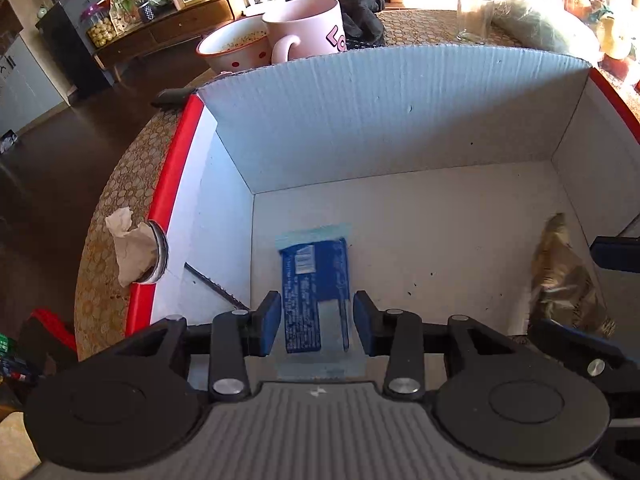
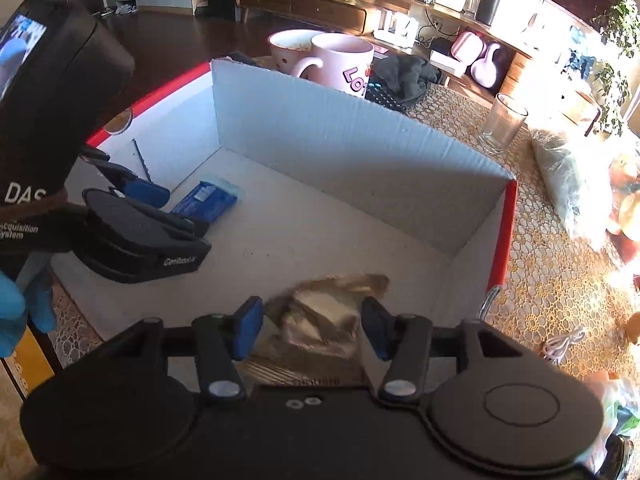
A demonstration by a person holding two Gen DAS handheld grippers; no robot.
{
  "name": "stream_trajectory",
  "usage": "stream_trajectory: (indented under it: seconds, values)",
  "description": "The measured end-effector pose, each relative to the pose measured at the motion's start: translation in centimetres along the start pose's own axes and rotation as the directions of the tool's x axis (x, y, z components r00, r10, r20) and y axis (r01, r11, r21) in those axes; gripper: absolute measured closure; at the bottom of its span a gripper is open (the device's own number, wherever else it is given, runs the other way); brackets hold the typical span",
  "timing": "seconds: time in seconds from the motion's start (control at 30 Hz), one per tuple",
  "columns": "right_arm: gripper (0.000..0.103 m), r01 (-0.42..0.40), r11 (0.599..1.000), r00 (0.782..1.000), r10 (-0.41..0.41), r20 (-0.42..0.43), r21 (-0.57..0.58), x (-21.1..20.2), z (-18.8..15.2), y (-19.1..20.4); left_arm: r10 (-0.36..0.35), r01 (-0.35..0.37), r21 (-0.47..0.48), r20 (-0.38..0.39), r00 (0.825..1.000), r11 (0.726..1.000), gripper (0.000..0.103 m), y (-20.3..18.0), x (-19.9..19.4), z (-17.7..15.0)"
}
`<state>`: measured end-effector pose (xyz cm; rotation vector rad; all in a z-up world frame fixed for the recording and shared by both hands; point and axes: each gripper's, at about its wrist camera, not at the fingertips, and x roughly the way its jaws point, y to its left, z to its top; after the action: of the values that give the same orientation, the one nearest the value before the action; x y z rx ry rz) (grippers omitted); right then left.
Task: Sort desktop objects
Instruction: 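Open both tools to drop the bar and foil bag into the box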
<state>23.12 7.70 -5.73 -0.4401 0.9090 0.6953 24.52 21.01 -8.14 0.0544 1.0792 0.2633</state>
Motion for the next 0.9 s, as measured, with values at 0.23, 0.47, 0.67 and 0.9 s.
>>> stream_trajectory:
  seconds: [0.23, 0.47, 0.67, 0.9]
  values:
    - [0.038, -0.01, 1.0, 1.0, 0.01, 0.022, 0.009, -1.0, -0.2, -0.4, -0.054, 0.054, -0.038, 0.011, 0.998, 0.998, 0.046, -0.1, -0.5, -0.1]
    - [0.032, -0.009, 1.0, 0.999, 0.008, 0.046, 0.02, -2.6, -0.9, -0.9, -0.035, 0.036, -0.017, 0.058, 0.998, 0.999, 0.017, -1.3, -2.1, -0.4]
    - [0.027, -0.031, 0.999, 0.995, 0.027, 0.096, 0.04, -5.3, -1.7, -2.1, -0.043, 0.048, -0.046, 0.103, 0.994, 0.998, 0.002, -1.2, -3.9, -0.2]
    - [0.024, -0.043, 0.998, 0.99, 0.035, 0.139, 0.054, -7.9, -3.0, -3.3, -0.015, 0.021, -0.041, 0.129, 0.992, 0.999, 0.002, -1.9, -5.8, -0.5]
